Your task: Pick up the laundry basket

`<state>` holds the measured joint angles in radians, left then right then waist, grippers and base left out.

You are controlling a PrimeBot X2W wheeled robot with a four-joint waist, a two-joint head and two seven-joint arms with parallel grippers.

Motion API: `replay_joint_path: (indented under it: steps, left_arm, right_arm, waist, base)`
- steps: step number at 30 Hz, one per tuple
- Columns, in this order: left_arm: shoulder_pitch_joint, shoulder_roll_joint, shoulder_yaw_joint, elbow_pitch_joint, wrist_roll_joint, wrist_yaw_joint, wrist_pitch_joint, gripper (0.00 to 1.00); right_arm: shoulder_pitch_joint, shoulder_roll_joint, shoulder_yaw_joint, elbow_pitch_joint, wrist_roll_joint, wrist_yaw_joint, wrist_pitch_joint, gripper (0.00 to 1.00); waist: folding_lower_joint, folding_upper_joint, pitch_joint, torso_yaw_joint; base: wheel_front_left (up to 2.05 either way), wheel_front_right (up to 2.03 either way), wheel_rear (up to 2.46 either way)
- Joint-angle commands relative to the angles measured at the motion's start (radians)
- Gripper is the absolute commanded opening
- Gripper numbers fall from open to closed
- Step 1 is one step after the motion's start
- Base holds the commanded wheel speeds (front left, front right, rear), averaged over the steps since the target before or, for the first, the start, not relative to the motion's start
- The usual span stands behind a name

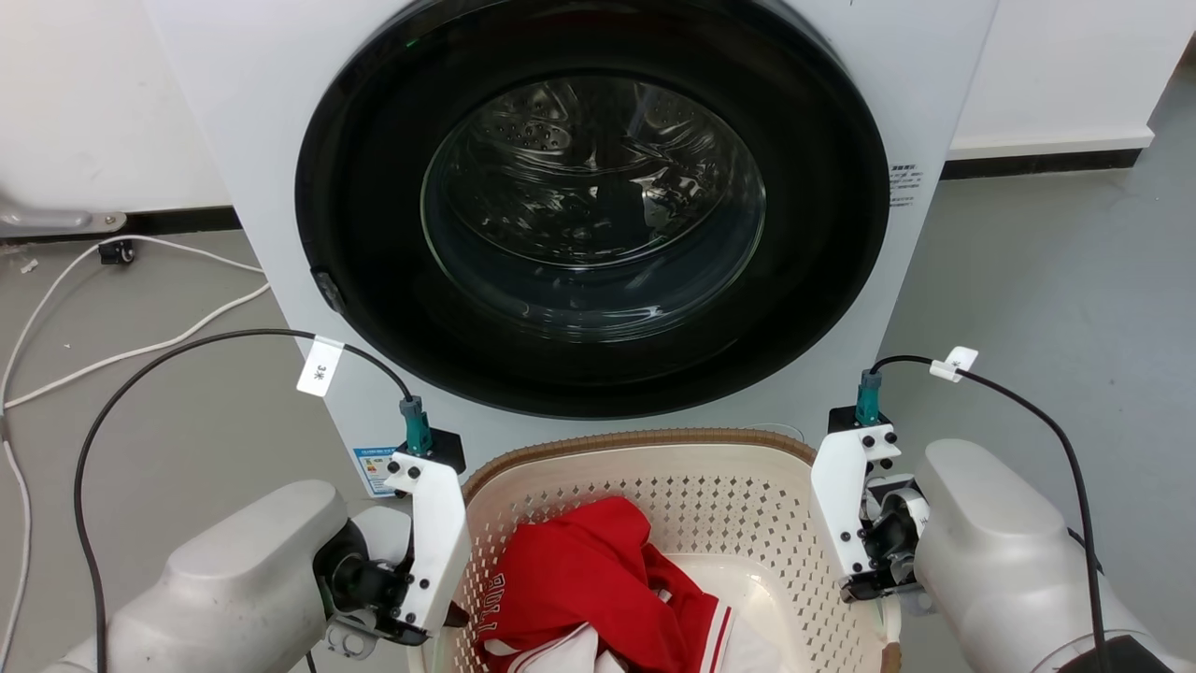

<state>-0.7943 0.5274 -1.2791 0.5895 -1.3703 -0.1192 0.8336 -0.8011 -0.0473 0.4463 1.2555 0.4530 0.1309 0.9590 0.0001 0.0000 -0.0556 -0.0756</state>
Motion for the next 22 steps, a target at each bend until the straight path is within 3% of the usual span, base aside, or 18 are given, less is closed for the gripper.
replay_joint_path:
  steps: [1, 22]
  left_arm:
    - [-0.014, -0.008, -0.004, -0.008, -0.003, -0.019, 0.012, 0.0]
    - [-0.015, -0.013, -0.004, 0.005, -0.007, -0.019, 0.025, 0.0]
  right_arm:
    - [-0.02, -0.006, 0.006, 0.0, -0.005, 0.0, -0.009, 0.0]
    - [-0.024, -0.006, 0.005, 0.02, -0.001, 0.0, -0.014, 0.0]
  waist:
    - [-0.0001, 0.0, 0.0, -0.001]
    - [-0.0001, 0.0, 0.003, -0.002]
  base:
    - [0.0, 0.0, 0.0]
    - [0.0, 0.0, 0.0]
